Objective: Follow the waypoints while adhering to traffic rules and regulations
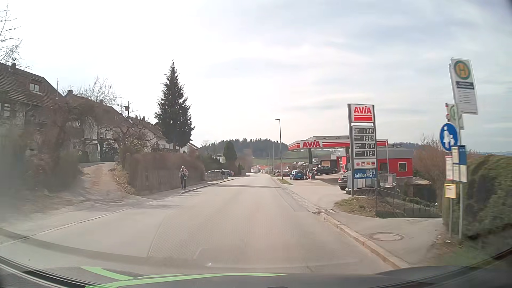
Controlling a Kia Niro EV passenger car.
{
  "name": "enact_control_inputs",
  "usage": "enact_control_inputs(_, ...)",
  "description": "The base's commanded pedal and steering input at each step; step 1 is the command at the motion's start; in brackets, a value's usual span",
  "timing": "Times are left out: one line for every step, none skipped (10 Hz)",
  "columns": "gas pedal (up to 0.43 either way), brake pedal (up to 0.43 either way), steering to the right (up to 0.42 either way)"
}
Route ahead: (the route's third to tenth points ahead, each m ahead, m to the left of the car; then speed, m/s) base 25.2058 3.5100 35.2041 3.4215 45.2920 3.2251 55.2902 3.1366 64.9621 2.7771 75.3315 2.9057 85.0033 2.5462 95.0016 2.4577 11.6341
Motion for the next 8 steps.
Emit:
enact_control_inputs(0.02, 0.0, -0.001)
enact_control_inputs(0.02, 0.0, -0.001)
enact_control_inputs(0.02, 0.0, -0.001)
enact_control_inputs(0.02, 0.0, -0.001)
enact_control_inputs(0.02, 0.0, -0.001)
enact_control_inputs(0.02, 0.0, -0.001)
enact_control_inputs(0.02, 0.0, -0.001)
enact_control_inputs(0.02, 0.0, -0.001)
